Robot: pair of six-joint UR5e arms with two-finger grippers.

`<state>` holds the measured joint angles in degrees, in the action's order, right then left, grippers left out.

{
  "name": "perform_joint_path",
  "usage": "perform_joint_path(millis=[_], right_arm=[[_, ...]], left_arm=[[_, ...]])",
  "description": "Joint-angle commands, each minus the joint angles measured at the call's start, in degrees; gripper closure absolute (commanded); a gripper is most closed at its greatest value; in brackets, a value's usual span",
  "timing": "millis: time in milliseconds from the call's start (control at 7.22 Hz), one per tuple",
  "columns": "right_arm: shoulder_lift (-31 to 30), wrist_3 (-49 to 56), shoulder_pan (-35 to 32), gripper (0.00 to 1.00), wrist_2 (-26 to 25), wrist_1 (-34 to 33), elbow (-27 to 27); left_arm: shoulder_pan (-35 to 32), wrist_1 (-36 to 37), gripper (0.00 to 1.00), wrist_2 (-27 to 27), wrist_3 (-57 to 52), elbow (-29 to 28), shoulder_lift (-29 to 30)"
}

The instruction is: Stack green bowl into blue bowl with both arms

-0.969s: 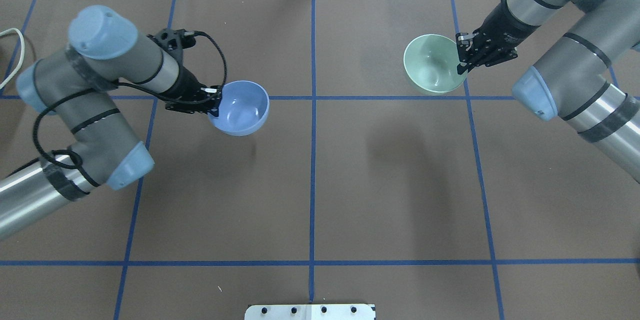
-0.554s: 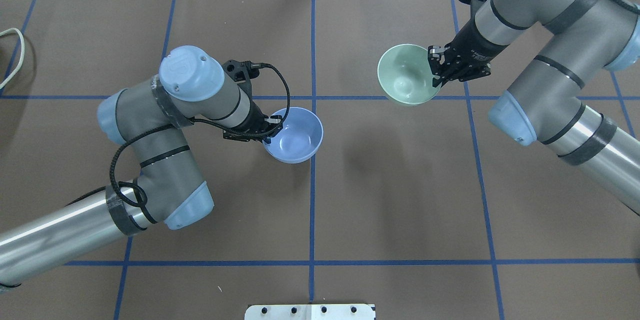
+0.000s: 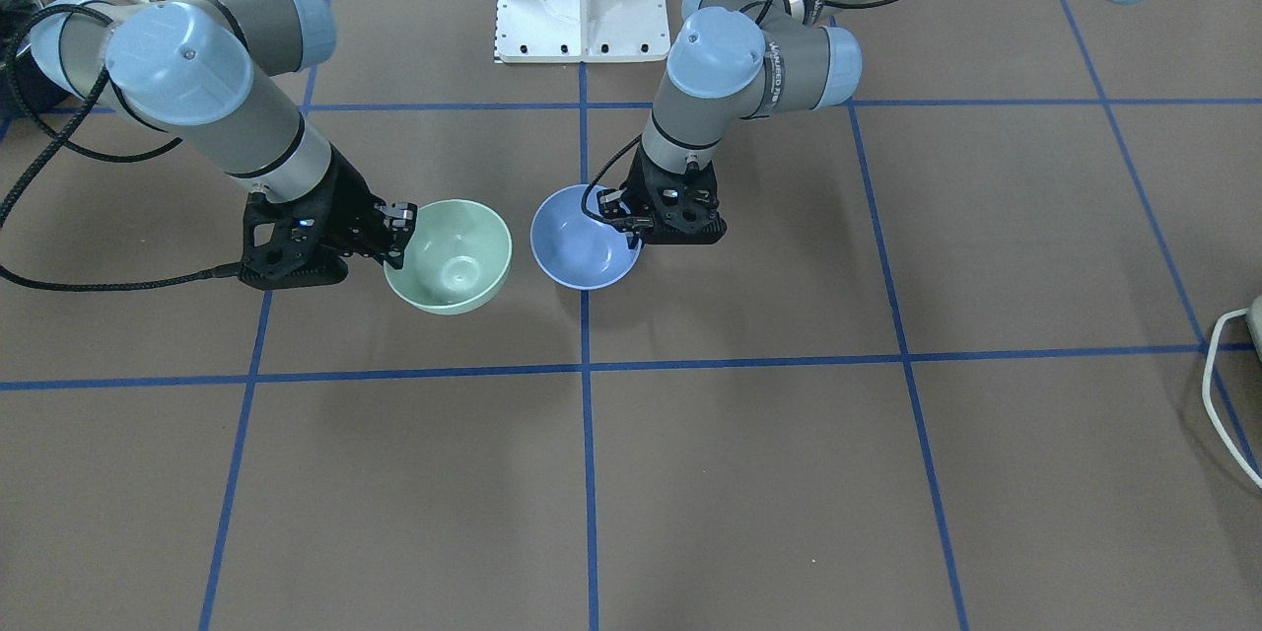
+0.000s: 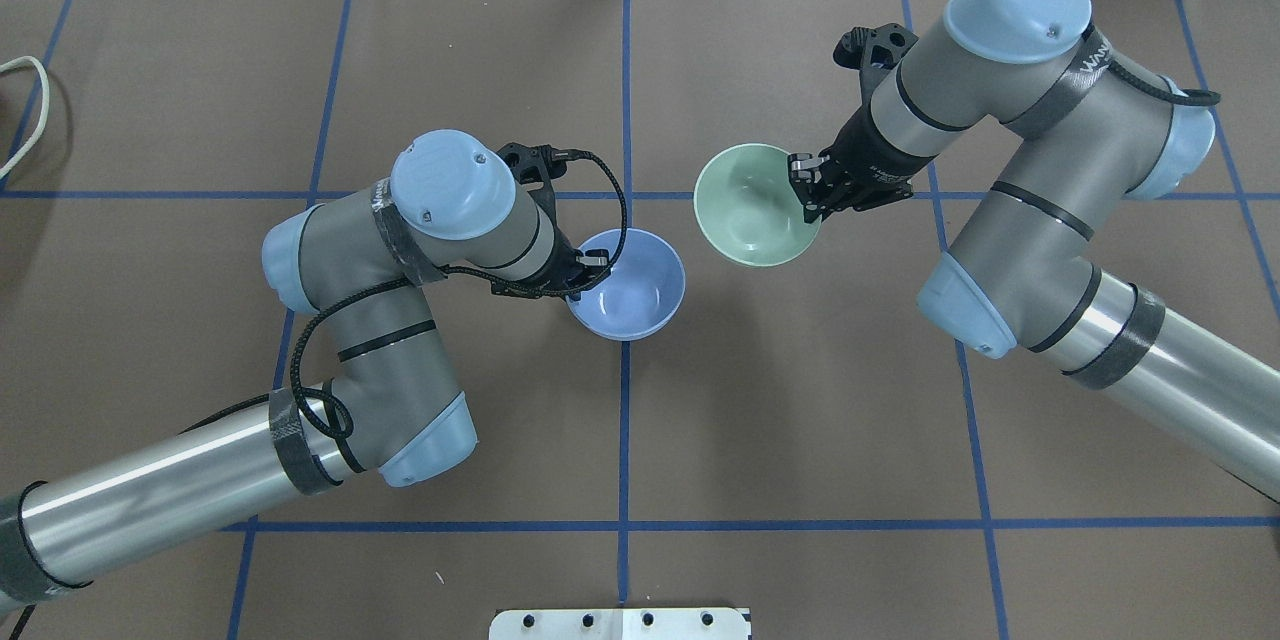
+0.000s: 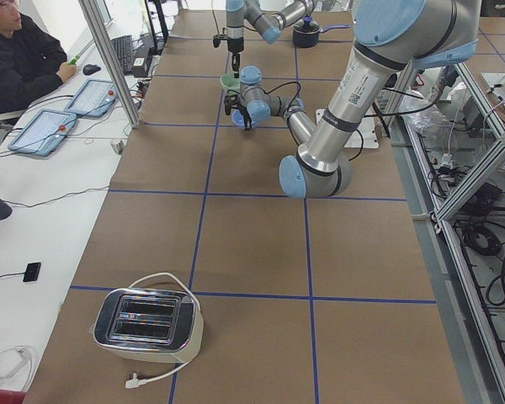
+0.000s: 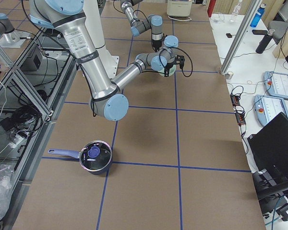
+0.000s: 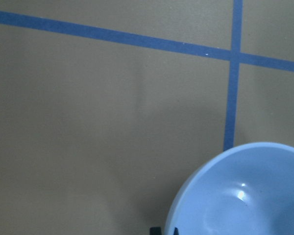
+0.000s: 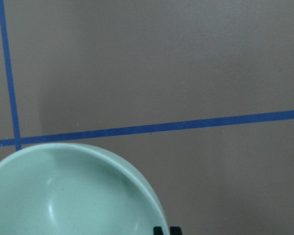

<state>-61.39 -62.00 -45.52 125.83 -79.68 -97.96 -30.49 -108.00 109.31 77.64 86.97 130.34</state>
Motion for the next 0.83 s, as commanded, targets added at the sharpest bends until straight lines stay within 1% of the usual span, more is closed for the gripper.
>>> perform_joint_path(millis=[0, 138, 554, 692], right_arm=[[0.7, 0.0, 0.5, 1.00, -0.3, 0.3, -0.3], [1.5, -0.1, 0.5, 1.00, -1.6, 0.4, -0.3], [1.6, -0.7, 0.5, 1.00, -2.3, 0.4, -0.1], [1.6, -0.7, 0.5, 1.00, -2.3, 0.4, -0.2]], left_arm=[[0.2, -0.2, 1.00, -0.6, 0.1, -0.6, 0.4], [1.0, -0.3, 1.00, -0.7, -0.1, -0.7, 0.3], [1.2, -0.5, 1.00, -1.4, -0.2, -1.1, 0.3], [1.2, -1.1, 0.70, -1.5, 0.0, -1.1, 0.3]])
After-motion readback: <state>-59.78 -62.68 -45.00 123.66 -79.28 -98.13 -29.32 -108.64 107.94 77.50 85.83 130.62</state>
